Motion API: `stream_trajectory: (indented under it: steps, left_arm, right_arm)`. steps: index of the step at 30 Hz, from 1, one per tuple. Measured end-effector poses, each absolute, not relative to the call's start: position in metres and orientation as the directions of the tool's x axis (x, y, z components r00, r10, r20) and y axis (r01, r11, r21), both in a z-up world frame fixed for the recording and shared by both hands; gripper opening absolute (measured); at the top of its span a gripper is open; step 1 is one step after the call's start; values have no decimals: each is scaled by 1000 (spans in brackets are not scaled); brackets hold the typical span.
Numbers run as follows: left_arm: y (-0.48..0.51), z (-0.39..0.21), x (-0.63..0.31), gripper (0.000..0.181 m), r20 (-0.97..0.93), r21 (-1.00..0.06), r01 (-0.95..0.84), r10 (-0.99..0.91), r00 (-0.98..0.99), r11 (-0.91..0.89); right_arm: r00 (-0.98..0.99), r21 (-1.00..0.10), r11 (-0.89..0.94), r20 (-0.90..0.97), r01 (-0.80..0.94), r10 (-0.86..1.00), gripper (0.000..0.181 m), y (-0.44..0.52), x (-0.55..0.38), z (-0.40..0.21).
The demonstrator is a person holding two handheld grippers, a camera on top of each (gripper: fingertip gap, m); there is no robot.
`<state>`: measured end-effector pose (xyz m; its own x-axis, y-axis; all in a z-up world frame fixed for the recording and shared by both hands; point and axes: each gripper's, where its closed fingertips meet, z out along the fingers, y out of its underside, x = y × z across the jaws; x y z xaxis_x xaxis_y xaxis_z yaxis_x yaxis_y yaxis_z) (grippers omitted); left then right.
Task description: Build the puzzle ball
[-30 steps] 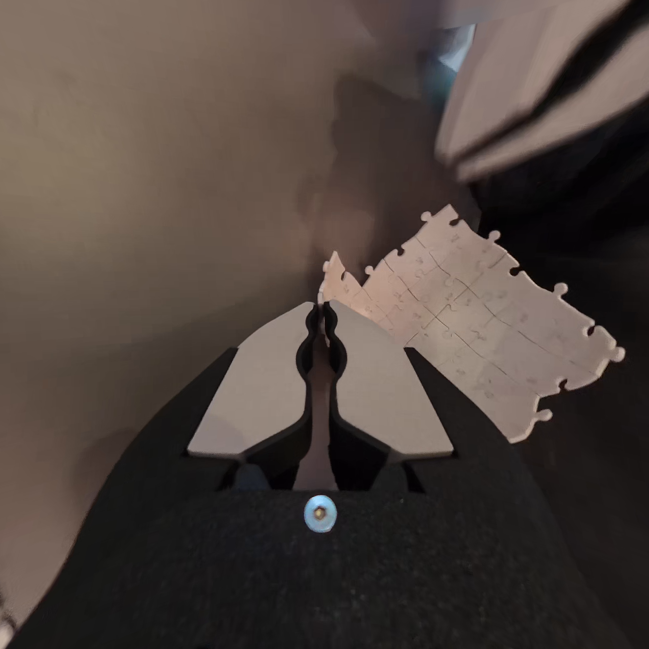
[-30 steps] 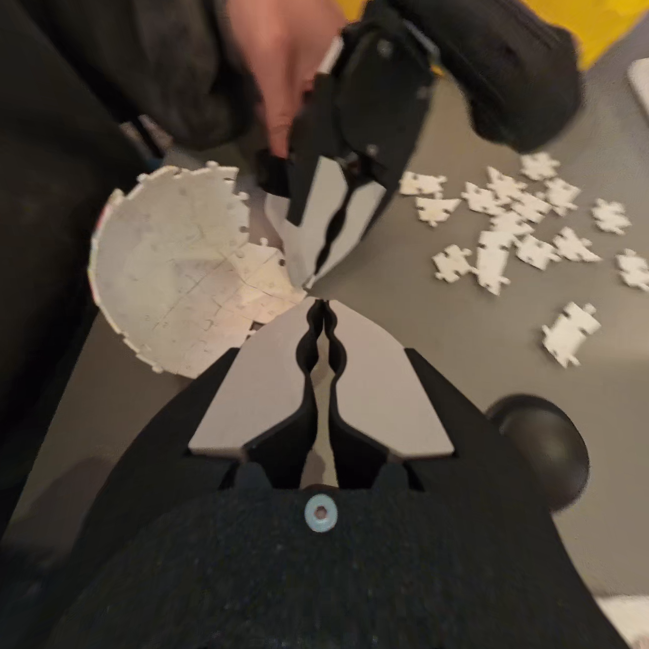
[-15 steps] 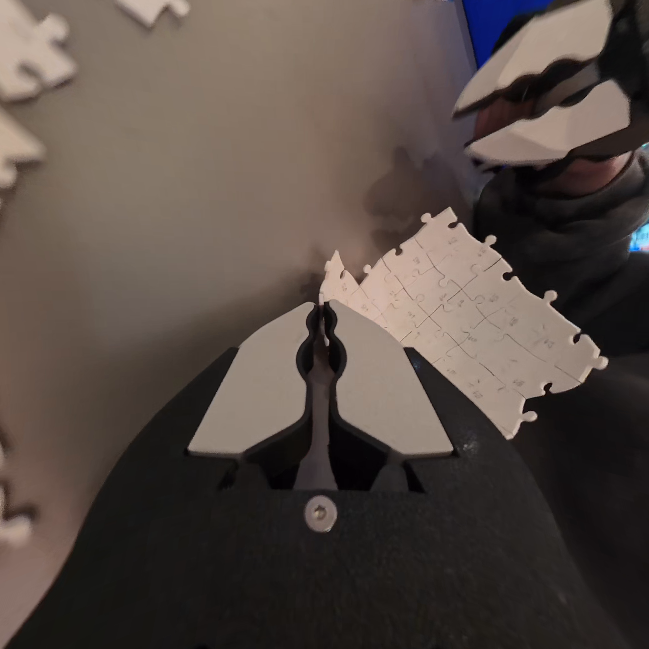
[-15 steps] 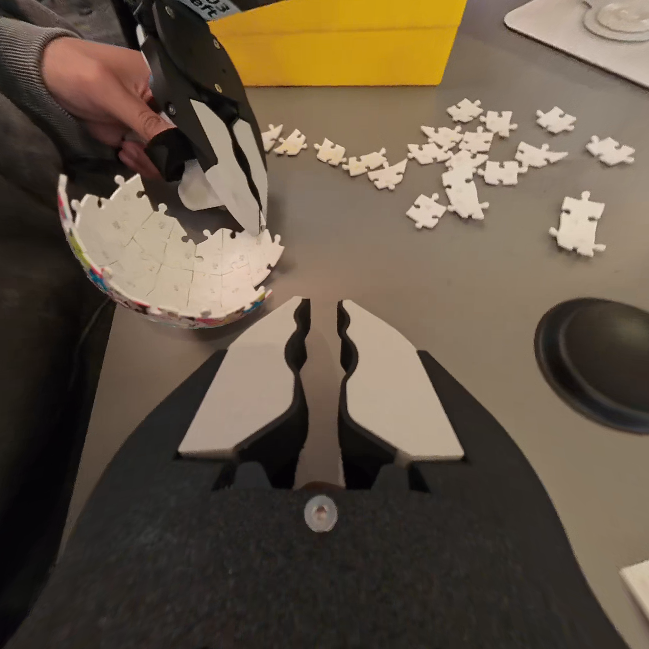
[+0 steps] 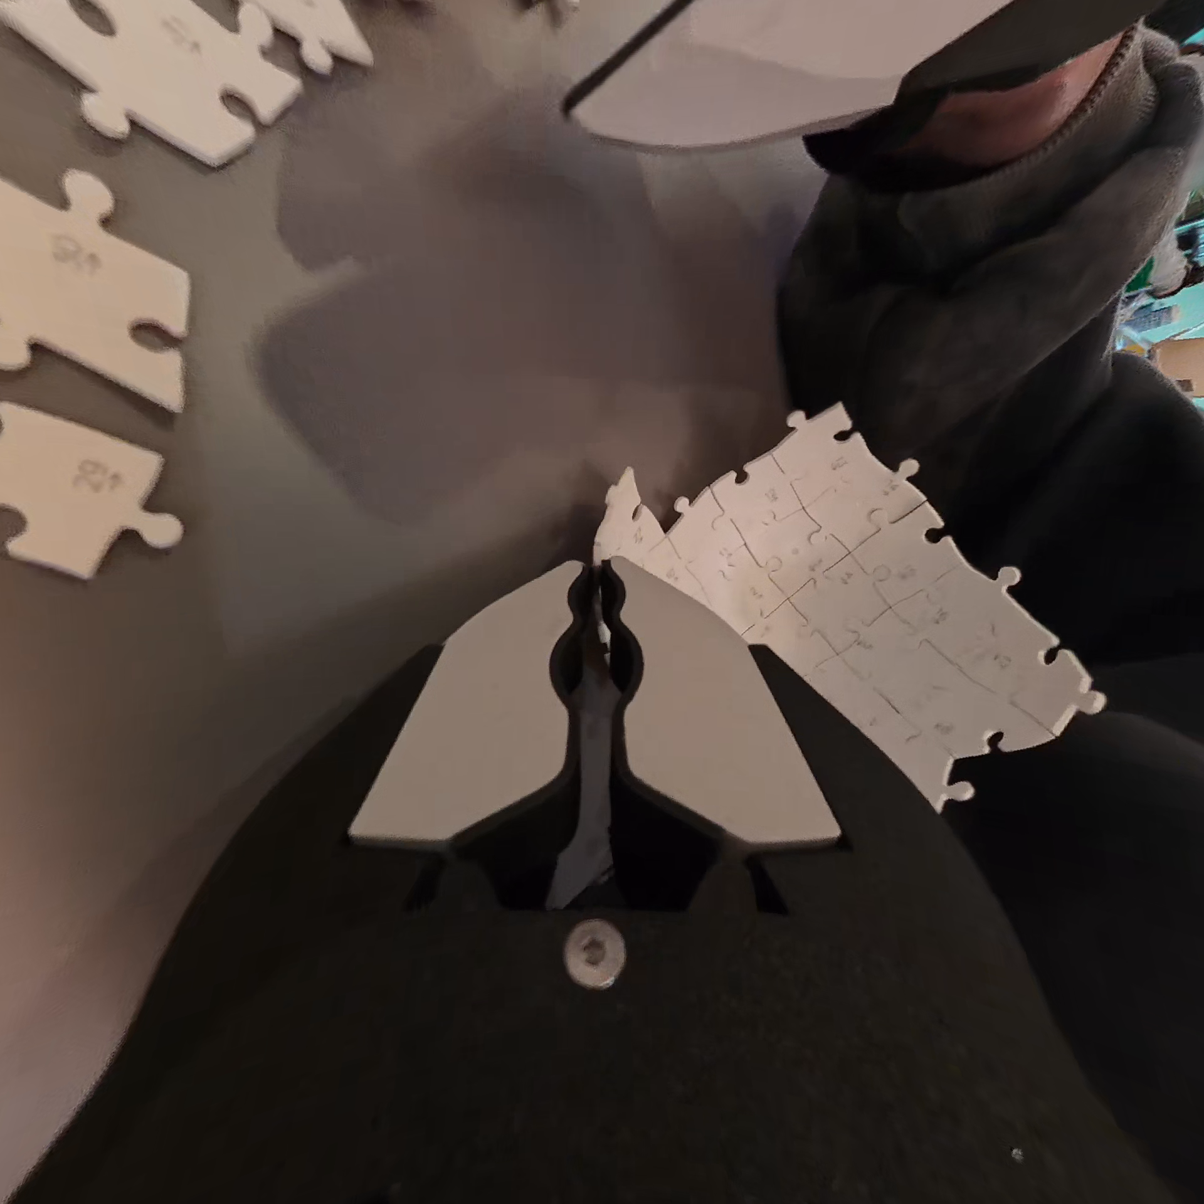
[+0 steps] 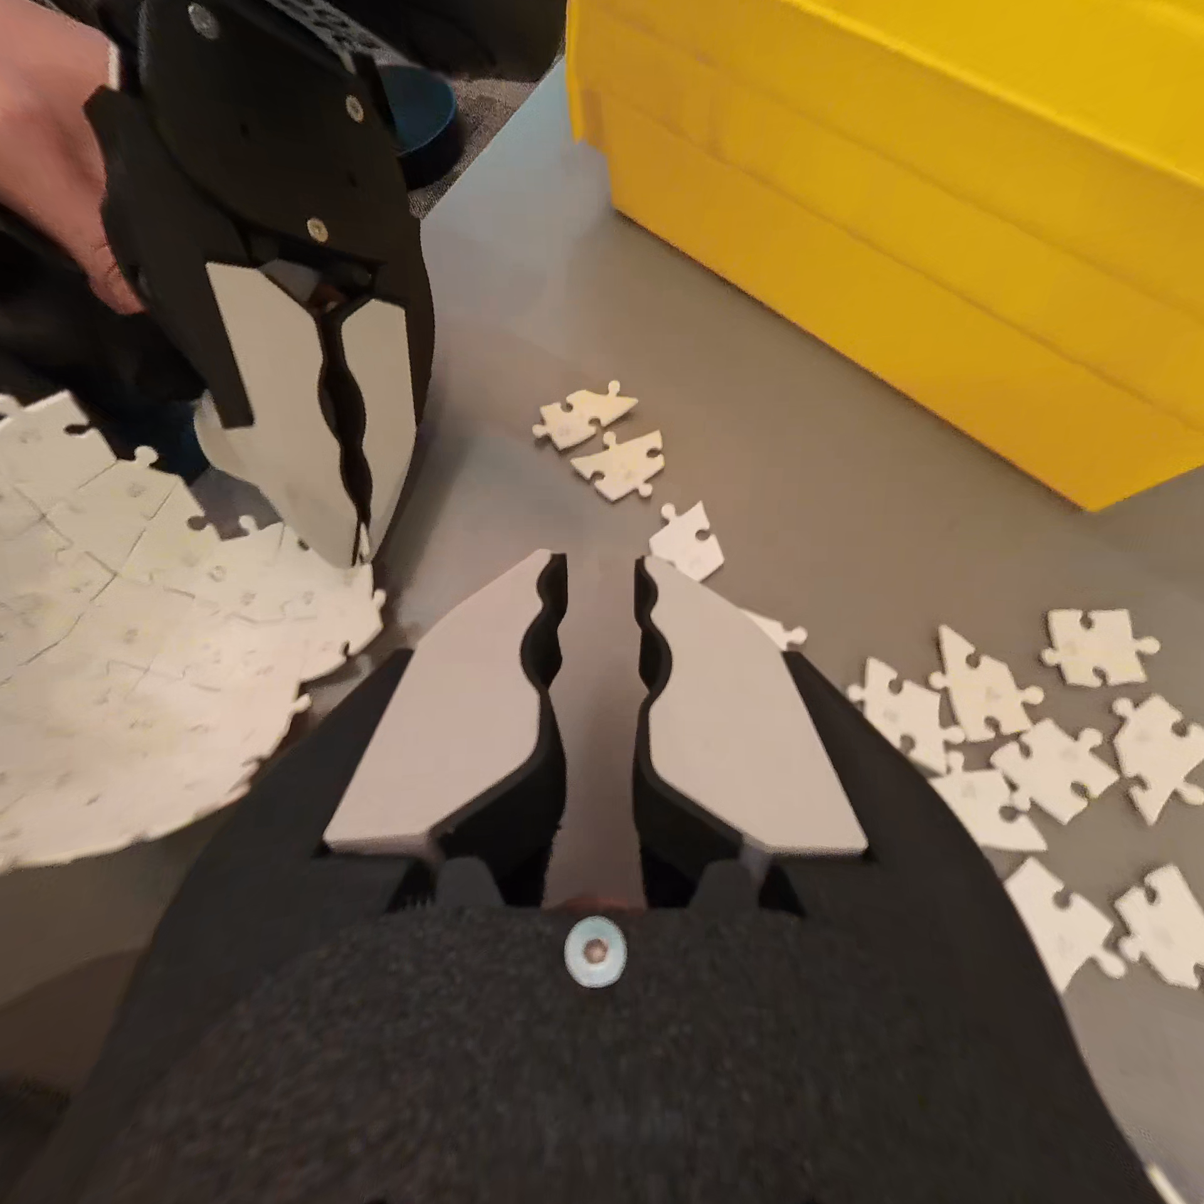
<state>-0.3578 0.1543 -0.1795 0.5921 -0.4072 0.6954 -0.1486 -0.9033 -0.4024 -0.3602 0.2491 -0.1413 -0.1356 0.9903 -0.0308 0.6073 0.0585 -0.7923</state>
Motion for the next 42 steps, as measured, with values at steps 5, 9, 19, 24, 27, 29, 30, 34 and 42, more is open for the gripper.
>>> stream_trajectory:
  steps: [5,9,19,24,27,29,30,34,42]
  left_arm:
    - [167,-179,-343,1,671,-428,-169,-438,598,-888]
    - [170,-178,-326,1,668,-448,-169,-454,590,-878]
    - [164,-175,-294,2,643,-481,-205,-502,578,-852]
    - [175,-171,-290,1,617,-531,-216,-549,564,-819]
    - [184,-167,-285,1,550,-591,-264,-620,559,-762]
    - [192,-164,-280,1,483,-636,-297,-668,566,-712]
    - [196,-162,-276,1,444,-659,-315,-692,569,-683]
    - [205,-159,-262,2,332,-699,-396,-760,560,-596]
    - [204,-164,-258,12,365,-678,-387,-744,560,-624]
  right_arm:
    - [-61,-846,14,-22,533,998,19,259,-349,-123]
    - [149,-879,-86,-17,470,989,19,260,-294,-103]
    - [675,-961,-162,33,225,737,22,213,-176,-101]
    - [698,-967,-120,73,223,712,23,201,-181,-92]
    - [702,-967,-87,111,240,703,23,196,-178,-90]
    - [714,-969,-76,119,235,690,23,194,-172,-94]
    - [719,-971,-82,108,225,687,23,193,-169,-96]
    - [725,-969,-143,49,201,687,26,190,-159,-106]
    - [688,-940,-207,40,272,725,29,178,-158,-122]
